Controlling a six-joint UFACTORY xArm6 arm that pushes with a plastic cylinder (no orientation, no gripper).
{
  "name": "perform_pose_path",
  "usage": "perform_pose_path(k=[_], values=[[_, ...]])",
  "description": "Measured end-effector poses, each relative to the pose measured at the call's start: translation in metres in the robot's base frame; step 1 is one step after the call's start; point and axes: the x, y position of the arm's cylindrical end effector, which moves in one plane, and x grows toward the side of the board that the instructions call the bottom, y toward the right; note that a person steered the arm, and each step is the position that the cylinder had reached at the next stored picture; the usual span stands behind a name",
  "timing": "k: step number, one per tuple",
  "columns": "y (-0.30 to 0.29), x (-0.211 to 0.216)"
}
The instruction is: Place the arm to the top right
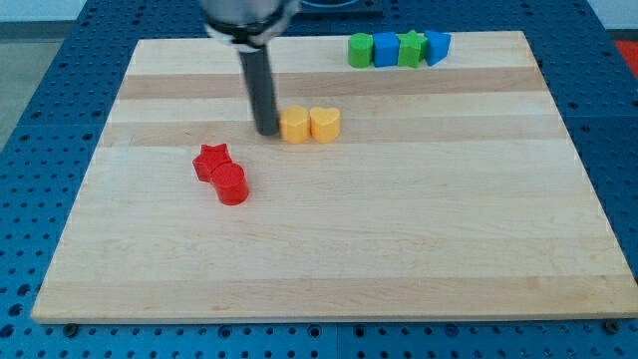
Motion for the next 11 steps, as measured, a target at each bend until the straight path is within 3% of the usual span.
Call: perform_pose_path(k=[1,2,3,4,8,9,10,11], values=[[0.032,-0.001],[0.013,-0.016],[-0.002,-0.064],[0.017,-0.075],[0.285,-0.085],[0.327,-0.142],[0.330,-0.188],[0.322,-0.189]])
